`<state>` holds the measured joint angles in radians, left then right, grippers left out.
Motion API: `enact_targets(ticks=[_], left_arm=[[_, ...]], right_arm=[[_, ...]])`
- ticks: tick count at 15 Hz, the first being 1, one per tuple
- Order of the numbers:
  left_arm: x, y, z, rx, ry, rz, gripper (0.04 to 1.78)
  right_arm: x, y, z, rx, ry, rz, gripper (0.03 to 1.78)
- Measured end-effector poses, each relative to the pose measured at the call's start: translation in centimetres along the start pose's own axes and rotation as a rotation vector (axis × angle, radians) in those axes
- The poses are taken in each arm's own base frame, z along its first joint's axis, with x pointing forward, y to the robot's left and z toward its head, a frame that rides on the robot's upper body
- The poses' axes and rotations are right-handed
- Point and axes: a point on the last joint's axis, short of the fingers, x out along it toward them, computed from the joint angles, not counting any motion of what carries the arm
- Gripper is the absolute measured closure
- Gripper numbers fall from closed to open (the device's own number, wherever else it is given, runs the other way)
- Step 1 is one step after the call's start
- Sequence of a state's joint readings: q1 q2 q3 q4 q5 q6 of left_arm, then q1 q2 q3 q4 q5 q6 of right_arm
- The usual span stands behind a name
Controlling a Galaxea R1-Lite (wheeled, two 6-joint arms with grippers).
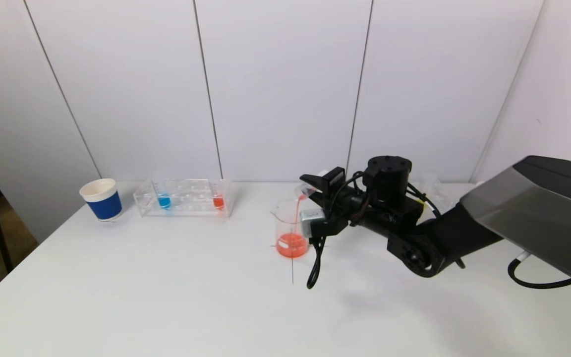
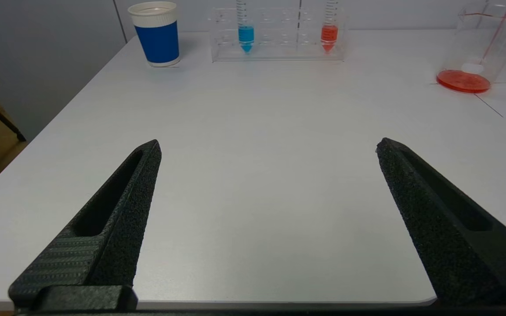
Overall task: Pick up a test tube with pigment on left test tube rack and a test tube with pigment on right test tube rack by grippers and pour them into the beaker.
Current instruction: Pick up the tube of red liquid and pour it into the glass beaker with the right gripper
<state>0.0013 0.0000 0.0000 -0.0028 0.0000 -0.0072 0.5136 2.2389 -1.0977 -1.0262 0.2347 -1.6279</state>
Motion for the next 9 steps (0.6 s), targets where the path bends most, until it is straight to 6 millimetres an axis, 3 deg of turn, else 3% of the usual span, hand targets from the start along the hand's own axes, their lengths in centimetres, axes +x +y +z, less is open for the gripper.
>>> enact_targets(ticks=[9], left_arm=[[0.0, 0.0, 0.0, 0.0, 0.0, 0.0, 0.1]], right_arm=[[-0.02, -0.52, 0.07, -0.05, -0.003, 0.013, 1.31]])
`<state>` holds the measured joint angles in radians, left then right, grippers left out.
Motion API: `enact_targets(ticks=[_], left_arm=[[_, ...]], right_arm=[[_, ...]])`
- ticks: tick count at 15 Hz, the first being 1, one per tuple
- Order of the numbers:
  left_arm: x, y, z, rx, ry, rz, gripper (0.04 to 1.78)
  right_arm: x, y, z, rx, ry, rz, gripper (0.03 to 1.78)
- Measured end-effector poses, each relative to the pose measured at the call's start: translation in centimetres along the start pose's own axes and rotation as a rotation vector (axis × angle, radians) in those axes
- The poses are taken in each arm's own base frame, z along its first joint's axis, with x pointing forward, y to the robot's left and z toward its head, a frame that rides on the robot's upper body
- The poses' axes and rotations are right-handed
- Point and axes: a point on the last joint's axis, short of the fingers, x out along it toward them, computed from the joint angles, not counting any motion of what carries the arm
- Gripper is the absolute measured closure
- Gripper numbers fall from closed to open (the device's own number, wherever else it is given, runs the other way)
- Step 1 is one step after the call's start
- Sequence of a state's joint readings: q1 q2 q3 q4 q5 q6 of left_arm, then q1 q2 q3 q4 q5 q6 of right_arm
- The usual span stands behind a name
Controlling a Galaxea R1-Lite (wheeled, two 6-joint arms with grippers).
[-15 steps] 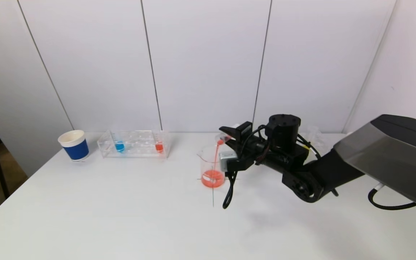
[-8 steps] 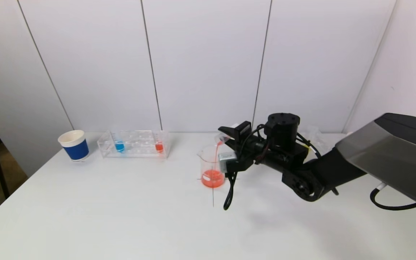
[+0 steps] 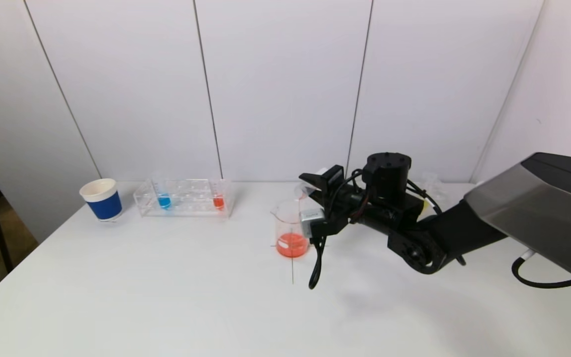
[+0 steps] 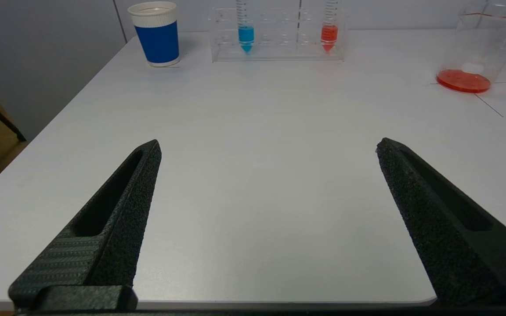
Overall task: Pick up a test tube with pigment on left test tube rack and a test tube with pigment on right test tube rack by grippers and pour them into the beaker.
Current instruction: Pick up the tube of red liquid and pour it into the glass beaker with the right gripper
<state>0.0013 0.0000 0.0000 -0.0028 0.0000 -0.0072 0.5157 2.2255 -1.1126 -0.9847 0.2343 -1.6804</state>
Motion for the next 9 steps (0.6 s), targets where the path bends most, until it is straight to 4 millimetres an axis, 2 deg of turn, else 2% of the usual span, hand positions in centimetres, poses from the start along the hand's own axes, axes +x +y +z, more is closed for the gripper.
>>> enact_targets(ticks=[9], left_arm=[[0.0, 0.0, 0.0, 0.0, 0.0, 0.0, 0.1]], right_arm=[[-0.12, -0.29, -0.03, -0.041, 0.018, 0.012, 1.31]])
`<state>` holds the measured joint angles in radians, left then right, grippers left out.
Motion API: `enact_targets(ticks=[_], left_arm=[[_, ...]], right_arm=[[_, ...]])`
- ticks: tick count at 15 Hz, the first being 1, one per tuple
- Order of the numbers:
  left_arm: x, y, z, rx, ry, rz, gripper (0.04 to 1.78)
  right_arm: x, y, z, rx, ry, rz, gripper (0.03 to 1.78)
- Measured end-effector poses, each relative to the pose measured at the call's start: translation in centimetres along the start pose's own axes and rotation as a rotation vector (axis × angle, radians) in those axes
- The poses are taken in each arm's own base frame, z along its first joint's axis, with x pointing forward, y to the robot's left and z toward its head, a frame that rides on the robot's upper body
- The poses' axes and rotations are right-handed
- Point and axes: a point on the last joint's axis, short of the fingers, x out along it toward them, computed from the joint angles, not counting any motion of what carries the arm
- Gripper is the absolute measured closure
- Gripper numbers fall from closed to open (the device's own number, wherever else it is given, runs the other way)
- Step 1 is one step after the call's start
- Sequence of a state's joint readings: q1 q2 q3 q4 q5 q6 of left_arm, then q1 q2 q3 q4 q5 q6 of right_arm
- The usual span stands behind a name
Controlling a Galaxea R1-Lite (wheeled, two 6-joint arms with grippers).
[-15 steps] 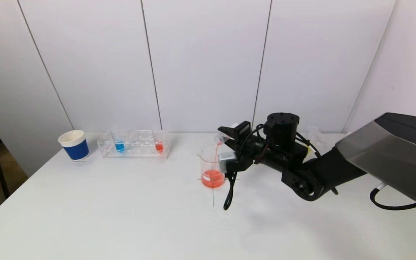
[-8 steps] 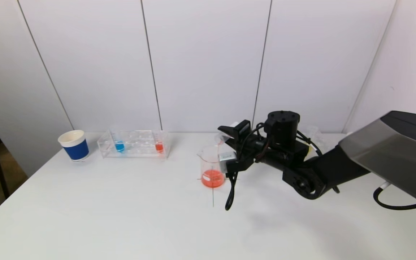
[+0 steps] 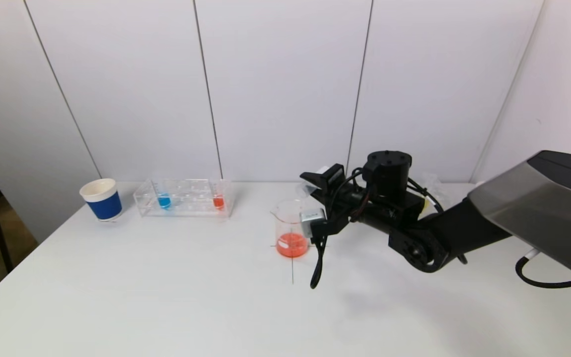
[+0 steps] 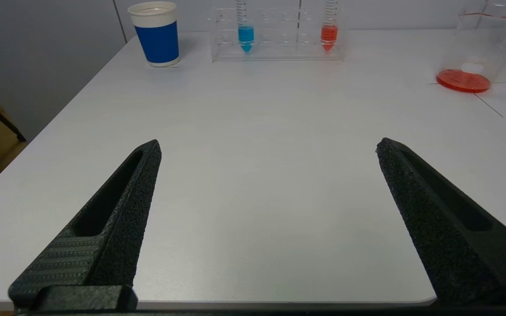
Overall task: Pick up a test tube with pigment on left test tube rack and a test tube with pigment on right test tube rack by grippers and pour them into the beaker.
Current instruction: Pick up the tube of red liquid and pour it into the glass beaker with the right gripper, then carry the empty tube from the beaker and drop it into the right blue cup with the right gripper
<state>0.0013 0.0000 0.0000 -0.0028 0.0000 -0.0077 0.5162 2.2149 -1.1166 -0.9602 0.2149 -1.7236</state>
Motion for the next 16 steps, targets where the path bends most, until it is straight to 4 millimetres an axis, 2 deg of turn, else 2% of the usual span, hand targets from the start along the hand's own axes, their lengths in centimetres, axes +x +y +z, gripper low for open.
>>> enact_targets(ticks=[16], left_arm=[[0.0, 0.0, 0.0, 0.0, 0.0, 0.0, 0.1]], right_arm=[[-0.28, -0.7, 0.32, -0.021, 0.008, 0.003, 1.31]])
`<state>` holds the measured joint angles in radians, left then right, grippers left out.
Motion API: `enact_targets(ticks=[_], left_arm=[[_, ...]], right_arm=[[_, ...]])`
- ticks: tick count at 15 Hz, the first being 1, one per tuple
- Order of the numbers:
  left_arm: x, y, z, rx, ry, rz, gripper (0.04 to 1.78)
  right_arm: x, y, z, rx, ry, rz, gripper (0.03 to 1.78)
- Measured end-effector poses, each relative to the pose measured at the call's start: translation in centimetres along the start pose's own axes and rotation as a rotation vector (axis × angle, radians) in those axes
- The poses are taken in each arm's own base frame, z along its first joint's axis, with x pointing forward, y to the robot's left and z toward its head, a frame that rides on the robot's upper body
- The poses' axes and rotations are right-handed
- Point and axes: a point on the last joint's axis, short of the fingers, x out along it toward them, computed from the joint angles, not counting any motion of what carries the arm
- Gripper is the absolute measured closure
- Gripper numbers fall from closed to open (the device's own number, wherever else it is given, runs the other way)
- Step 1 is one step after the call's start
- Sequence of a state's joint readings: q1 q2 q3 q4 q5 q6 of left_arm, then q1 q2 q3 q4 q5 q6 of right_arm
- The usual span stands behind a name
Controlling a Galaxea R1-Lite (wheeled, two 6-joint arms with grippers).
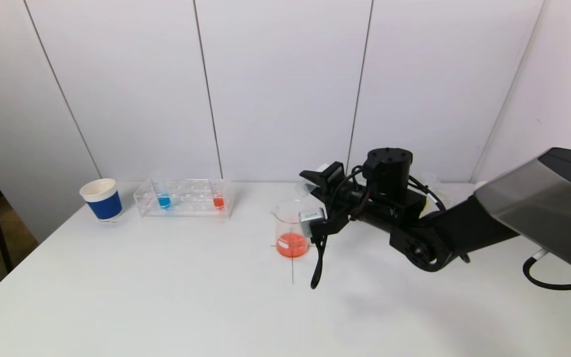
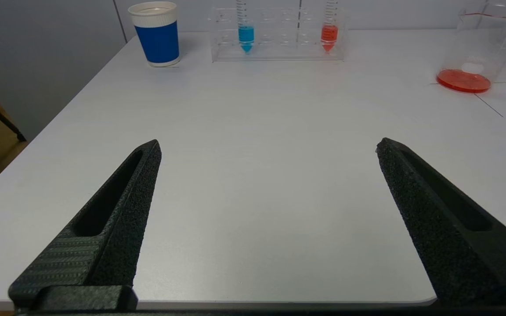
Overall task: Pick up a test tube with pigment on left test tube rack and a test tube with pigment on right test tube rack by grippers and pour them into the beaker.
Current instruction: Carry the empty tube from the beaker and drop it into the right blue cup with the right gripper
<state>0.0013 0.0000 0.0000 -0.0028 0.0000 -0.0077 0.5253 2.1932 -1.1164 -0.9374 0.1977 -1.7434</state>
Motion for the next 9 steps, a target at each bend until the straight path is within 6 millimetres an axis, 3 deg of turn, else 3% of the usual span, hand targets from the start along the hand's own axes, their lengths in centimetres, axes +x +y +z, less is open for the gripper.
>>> enact_targets(ticks=[9], left_arm=[[0.0, 0.0, 0.0, 0.0, 0.0, 0.0, 0.1]], right_arm=[[-0.5, 0.8, 2.4, 0.35, -0.049, -0.056, 1.31]])
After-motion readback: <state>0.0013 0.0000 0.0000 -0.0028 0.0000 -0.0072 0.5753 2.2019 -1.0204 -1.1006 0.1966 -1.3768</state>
